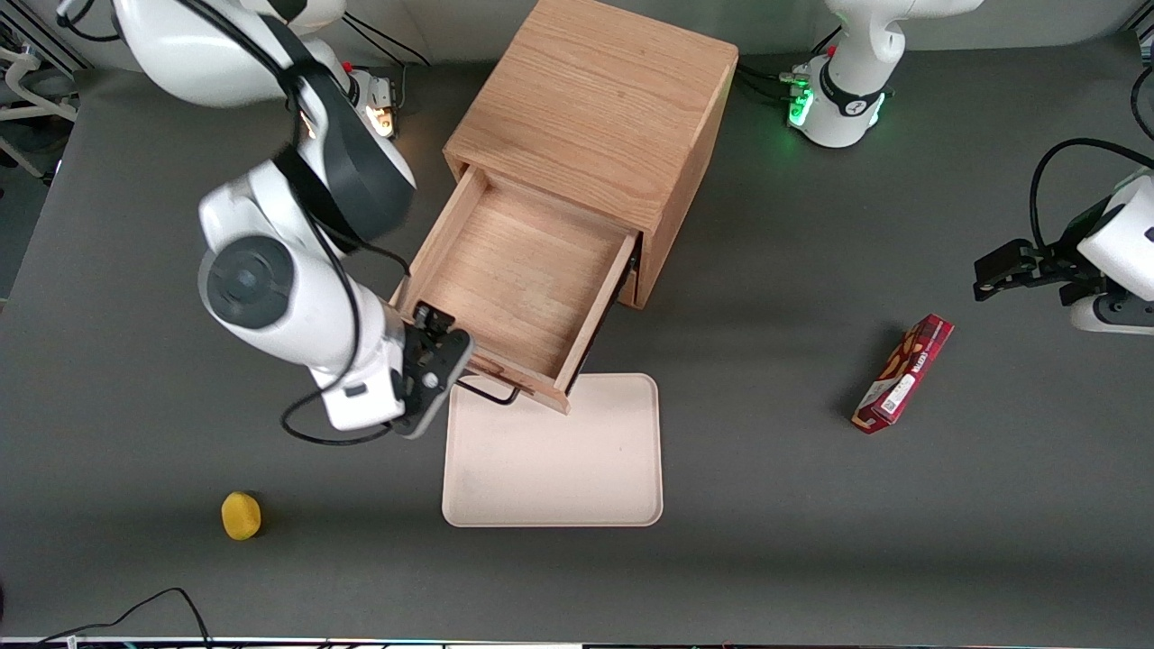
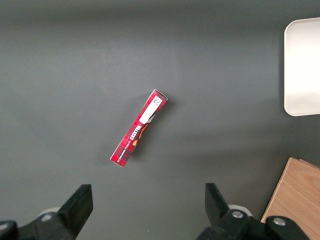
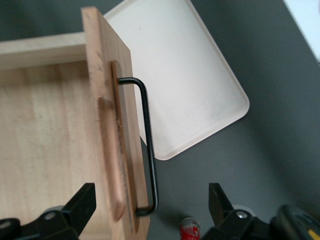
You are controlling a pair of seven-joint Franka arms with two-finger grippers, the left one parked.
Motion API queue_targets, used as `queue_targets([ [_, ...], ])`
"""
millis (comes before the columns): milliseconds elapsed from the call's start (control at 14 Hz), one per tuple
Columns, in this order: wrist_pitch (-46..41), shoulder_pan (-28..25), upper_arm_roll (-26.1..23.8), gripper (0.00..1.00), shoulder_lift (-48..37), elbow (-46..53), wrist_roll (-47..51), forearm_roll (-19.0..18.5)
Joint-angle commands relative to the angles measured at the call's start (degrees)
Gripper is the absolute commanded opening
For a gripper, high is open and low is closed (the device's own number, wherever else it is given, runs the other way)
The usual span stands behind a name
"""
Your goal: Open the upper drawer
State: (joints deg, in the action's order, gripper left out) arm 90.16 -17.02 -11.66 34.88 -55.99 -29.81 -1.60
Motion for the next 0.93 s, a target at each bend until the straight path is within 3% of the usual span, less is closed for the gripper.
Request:
queue_targets([
  [0,-3.2,4.6,-0.1,1.00,-8.5,-5.3,1.1,2.1],
  [429,-2.0,14.9,0.0,1.00,-28.7,-25.4,3.6,4.1],
  [857,-5.3,19.5,0.1,1.00,-30.5,-28.2,30.9,4.1],
])
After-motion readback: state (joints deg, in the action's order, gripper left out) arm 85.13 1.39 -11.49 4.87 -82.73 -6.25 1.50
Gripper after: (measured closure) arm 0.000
